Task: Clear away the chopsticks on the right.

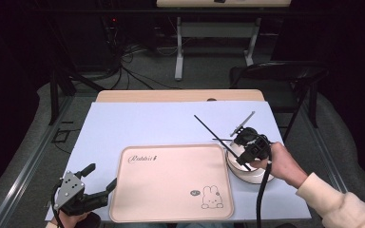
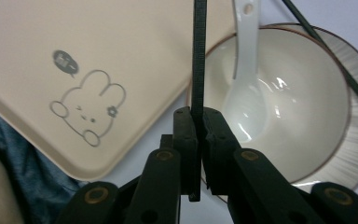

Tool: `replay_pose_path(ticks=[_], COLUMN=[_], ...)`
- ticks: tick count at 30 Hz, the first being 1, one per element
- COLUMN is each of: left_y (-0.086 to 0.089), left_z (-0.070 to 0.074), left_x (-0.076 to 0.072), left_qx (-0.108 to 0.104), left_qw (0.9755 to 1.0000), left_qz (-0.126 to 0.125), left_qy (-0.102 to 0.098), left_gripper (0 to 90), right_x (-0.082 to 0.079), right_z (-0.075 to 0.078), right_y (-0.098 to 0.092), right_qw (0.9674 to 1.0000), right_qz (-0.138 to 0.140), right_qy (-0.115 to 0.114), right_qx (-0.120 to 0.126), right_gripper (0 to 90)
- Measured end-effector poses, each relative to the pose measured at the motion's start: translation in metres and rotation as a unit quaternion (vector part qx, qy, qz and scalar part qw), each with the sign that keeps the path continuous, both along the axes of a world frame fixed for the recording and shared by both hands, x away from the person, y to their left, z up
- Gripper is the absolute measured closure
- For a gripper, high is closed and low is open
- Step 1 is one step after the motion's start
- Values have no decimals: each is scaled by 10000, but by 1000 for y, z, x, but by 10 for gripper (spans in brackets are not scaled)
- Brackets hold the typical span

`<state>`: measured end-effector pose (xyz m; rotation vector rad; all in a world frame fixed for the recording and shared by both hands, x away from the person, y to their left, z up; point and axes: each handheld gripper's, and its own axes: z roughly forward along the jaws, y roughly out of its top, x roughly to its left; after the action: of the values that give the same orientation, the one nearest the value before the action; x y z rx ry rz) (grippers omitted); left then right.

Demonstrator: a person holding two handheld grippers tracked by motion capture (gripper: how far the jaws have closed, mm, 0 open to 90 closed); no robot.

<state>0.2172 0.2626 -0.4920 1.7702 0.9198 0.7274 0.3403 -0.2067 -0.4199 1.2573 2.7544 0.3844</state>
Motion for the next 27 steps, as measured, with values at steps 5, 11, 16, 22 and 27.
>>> replay_pose_path(ticks=[5,11,16,22,27], left_y=[0,0,0,0,0], left_z=[0,0,0,0,0], left_x=[0,0,0,0,0], left_qx=[-6,8,12,10,3], left_qw=[10000,10000,10000,10000,10000], left_qz=[0,-3,6,10,3], left_qy=[-1,-12,-27,-33,-29], left_gripper=[146,146,146,146,146], right_x=[-8,-17,-21,-25,-25], right_z=[-12,-41,-64,-89,-105], right_y=[7,14,16,22,25], right_qw=[9993,9969,9941,9927,9937], right_qz=[-82,-192,-318,-415,-419], right_qy=[164,422,506,575,511], right_qx=[340,629,900,970,902], right_gripper=[849,850,849,850,849])
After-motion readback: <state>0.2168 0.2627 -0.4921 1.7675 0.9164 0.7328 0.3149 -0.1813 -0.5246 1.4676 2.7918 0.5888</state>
